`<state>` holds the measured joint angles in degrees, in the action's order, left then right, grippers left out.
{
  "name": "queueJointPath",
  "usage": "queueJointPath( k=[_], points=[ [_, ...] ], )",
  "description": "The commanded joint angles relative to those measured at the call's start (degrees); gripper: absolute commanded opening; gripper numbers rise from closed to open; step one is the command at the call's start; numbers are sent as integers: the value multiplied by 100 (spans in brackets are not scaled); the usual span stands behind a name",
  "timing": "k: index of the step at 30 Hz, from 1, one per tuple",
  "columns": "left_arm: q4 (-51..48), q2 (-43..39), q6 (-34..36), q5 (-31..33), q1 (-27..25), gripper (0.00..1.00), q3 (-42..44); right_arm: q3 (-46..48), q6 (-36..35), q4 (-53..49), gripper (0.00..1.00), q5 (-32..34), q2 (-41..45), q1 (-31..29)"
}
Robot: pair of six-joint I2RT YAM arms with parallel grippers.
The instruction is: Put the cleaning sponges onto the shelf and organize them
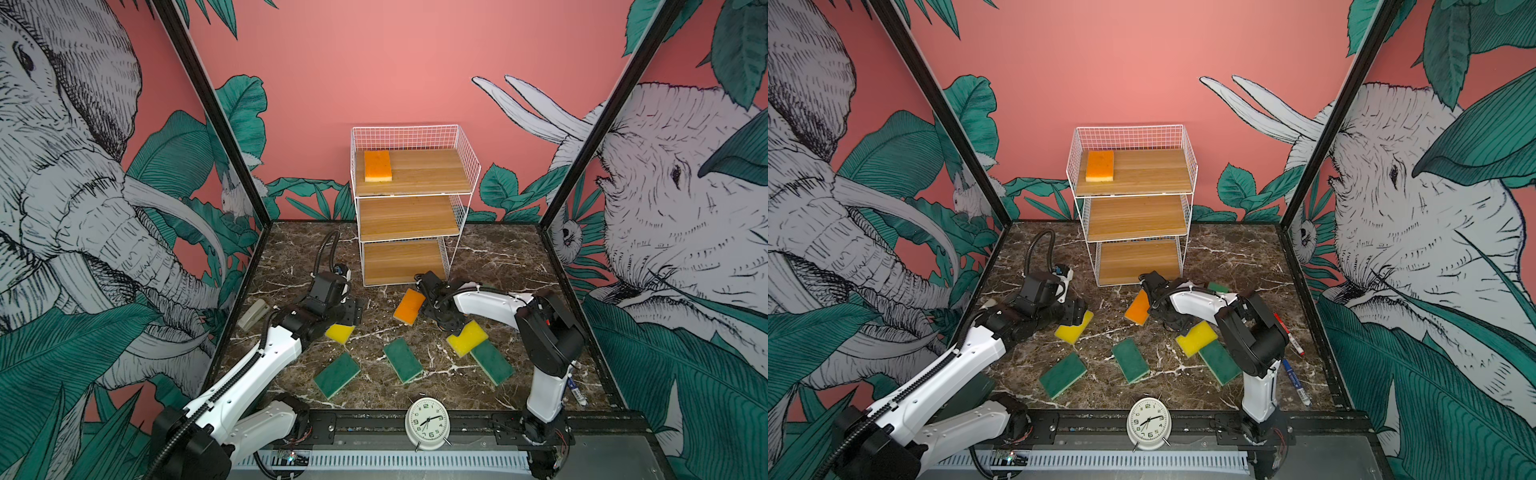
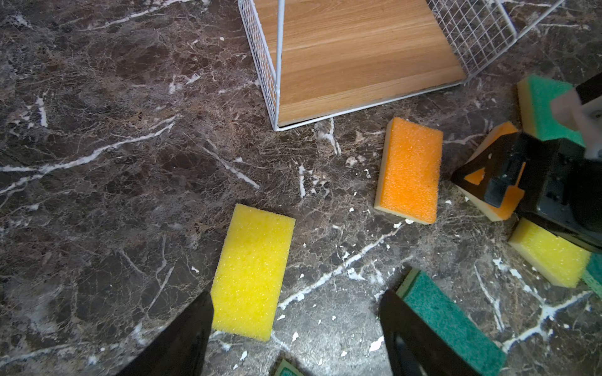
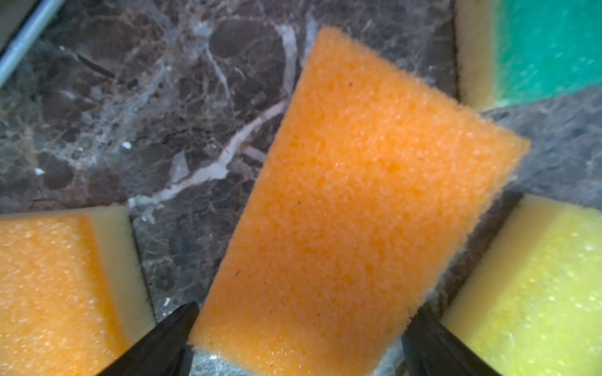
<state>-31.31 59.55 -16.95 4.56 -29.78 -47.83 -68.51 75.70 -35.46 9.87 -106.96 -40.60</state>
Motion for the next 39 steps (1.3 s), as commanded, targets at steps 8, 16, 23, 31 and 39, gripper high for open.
queueJointPath(
  k=[8,16,23,31,39],
  points=[
    [-18,-184,-170,-57,34,81,-52,60,-1439,-14,92,-316,-129,168],
    [-90,-261,-230,-42,34,81,-61,166,-1890,-181,86,177,153,293],
    [-153,-235,-167,-32,33,81,-138,126,-1596,-22,93,-26,152,316],
    [-260,-215,36,45,34,81,-219,117,-868,163,94,-295,31,314],
    [-113,-83,124,-95,44,82,-160,10,-436,21,94,14,176,310]
  ],
)
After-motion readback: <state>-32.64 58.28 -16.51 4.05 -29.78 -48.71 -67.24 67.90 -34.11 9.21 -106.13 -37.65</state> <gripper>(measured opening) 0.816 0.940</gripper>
